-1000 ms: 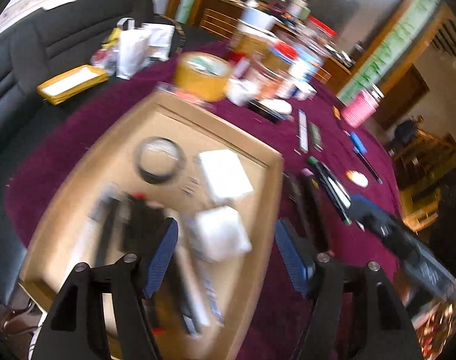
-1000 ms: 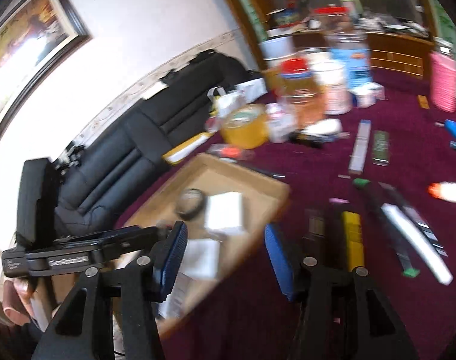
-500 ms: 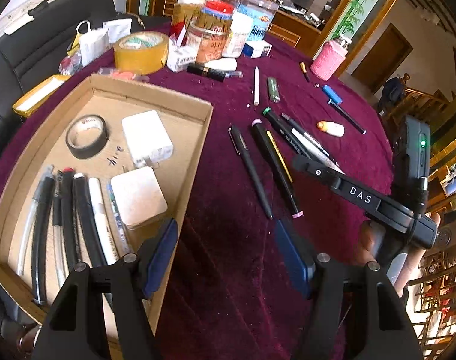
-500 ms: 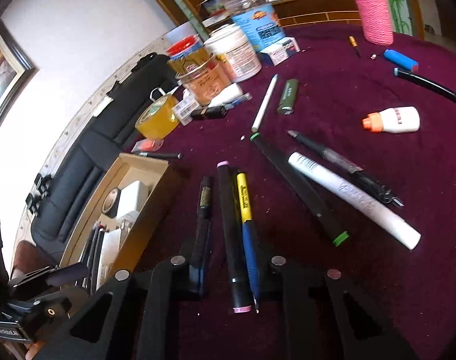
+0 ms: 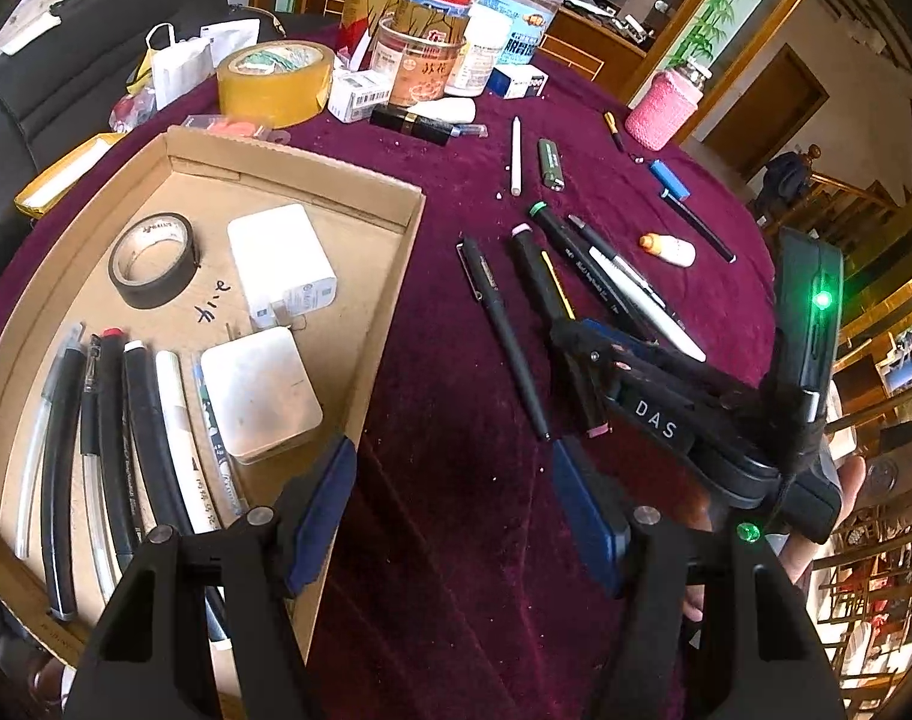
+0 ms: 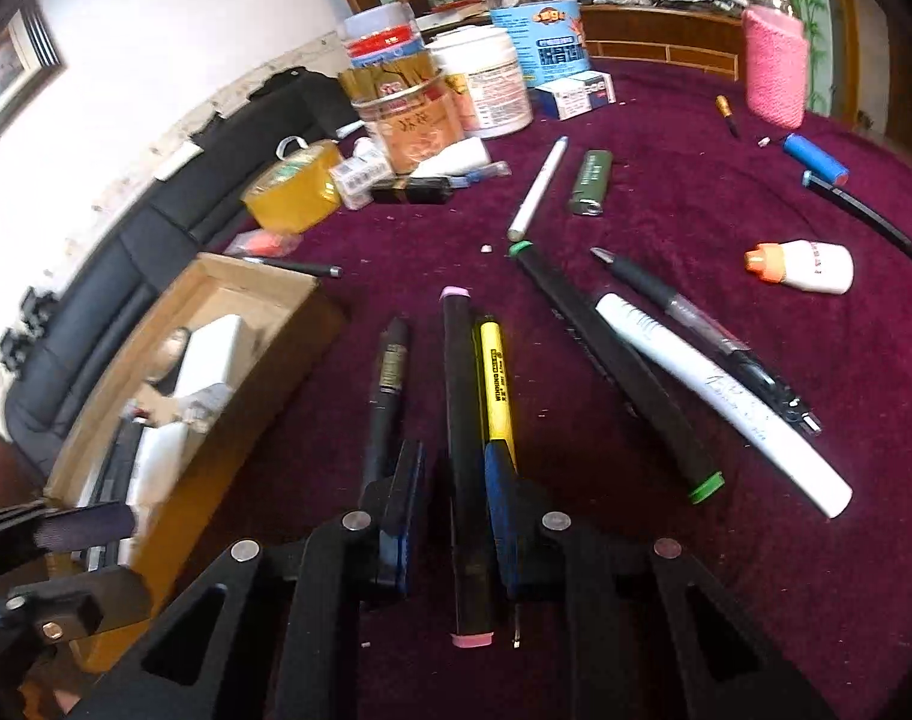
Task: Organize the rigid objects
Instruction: 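Open both tools and withdraw them toward the remaining markers, then grasp the pink-capped black marker with the right tool while the left tool grasps a black pen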
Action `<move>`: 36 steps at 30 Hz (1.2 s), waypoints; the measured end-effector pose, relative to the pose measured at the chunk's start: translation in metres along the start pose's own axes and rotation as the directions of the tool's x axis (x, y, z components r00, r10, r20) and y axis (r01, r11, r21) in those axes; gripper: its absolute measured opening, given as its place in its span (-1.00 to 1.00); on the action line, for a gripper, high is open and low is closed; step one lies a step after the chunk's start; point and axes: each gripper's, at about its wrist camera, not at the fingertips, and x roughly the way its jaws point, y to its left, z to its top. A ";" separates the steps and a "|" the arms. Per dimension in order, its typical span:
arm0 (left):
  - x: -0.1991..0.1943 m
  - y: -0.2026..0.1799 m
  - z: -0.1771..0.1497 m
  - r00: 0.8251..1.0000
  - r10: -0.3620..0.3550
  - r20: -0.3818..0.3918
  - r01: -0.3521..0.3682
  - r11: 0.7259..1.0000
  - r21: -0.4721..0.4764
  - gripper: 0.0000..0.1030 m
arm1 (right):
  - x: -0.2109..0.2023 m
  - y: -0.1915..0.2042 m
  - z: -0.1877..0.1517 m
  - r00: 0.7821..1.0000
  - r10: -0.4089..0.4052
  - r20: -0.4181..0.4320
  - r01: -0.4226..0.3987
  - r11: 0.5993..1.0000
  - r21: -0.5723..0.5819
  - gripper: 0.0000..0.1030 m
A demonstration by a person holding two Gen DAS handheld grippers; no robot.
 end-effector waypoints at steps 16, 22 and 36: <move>0.014 -0.017 0.013 1.000 0.010 -0.008 -0.010 0.999 0.032 0.29 | -0.023 -0.015 0.003 0.993 0.108 0.041 -0.111 0.990 0.091 -0.70; 0.047 -0.035 0.030 0.998 0.017 -0.062 -0.014 0.998 0.057 0.01 | -0.036 -0.028 0.004 0.988 0.116 0.097 -0.132 0.975 0.178 -0.70; 0.103 -0.043 0.063 0.988 0.111 -0.107 -0.107 0.993 0.043 -0.56 | -0.052 -0.043 0.006 0.982 0.105 0.157 -0.141 0.961 0.238 -0.69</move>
